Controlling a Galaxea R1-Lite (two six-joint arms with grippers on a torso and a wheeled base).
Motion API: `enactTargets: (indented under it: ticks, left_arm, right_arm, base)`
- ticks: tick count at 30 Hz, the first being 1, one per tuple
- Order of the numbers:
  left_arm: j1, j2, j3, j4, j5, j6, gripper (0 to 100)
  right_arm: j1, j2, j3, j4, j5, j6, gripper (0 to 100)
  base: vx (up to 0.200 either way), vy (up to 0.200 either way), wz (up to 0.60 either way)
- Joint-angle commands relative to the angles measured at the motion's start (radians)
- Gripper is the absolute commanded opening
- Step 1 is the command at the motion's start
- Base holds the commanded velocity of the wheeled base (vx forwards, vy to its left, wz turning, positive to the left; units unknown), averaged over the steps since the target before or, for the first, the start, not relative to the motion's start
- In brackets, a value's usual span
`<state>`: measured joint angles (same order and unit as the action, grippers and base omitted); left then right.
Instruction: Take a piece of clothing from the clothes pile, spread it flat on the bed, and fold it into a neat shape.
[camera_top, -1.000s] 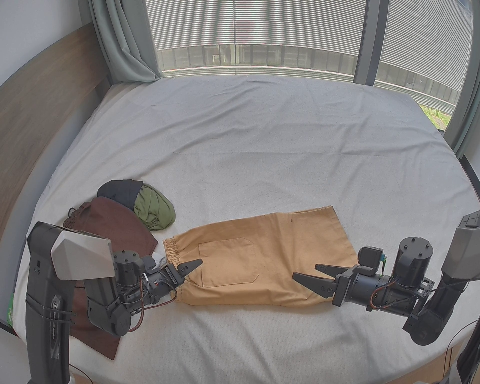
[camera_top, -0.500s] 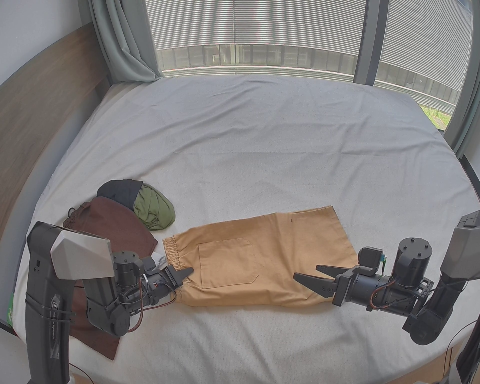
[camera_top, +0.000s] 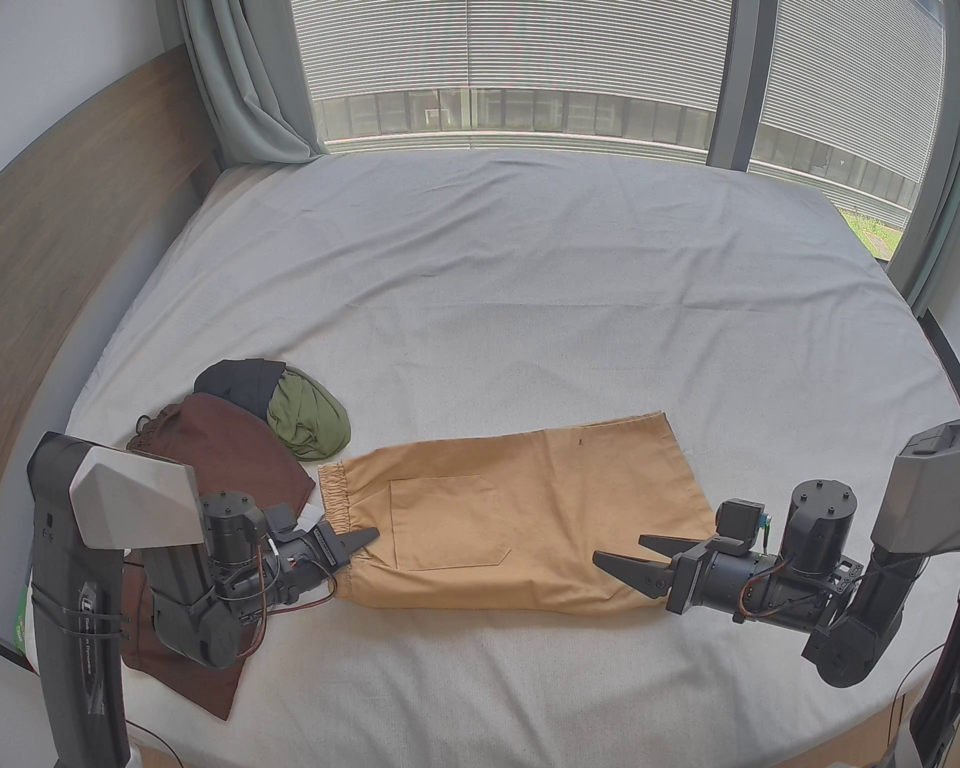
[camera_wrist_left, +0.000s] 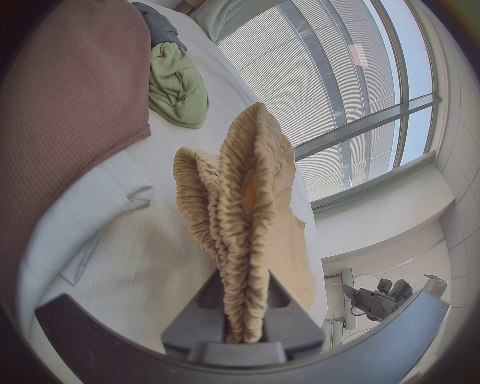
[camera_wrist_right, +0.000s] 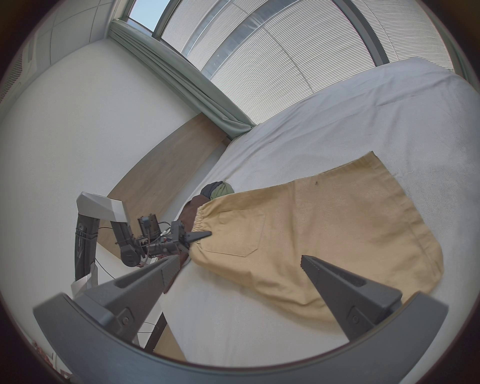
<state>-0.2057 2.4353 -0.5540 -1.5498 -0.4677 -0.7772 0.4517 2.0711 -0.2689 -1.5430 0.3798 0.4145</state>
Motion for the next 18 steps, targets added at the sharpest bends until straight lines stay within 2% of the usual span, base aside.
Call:
enactTargets:
  ticks: [1, 9, 18]
  left_arm:
    - [0.025, -0.047, 0.026, -0.001, -0.02, 0.0, 0]
    - [0.049, -0.079, 0.065, -0.001, -0.088, 0.0, 0]
    - [0.069, -0.111, 0.095, -0.001, -0.094, 0.009, 0]
  right_arm:
    - [-0.016, 0.03, -0.003, 0.0, 0.001, -0.009, 100]
    - [-0.015, 0.032, 0.0, 0.0, 0.001, -0.009, 100]
    - [-0.005, 0.032, 0.0, 0.0, -0.001, -0.011, 100]
  base:
    - [0.0, 0.0, 0.0]
    - [0.0, 0.0, 0.0]
    - [0.0, 0.0, 0.0]
